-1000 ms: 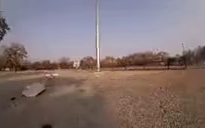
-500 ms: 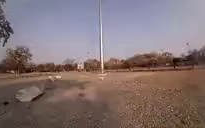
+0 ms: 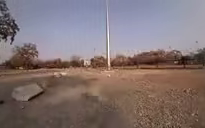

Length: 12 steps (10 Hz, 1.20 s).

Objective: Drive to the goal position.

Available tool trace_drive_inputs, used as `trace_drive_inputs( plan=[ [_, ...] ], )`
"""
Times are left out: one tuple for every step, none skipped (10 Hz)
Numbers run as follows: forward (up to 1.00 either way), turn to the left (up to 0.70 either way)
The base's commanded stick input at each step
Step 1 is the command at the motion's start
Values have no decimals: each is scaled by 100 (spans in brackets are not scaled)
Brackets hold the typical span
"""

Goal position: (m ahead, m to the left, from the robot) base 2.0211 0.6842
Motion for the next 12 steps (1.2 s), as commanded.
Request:
trace_drive_inputs(
  plan=[
    [70, 0],
    [70, 16],
    [70, 33],
    [70, 30],
    [70, 25],
    [70, 20],
    [70, 15],
    [70, 10],
    [70, 4],
    [70, 0],
    [70, 0],
    [70, 0]
  ],
)
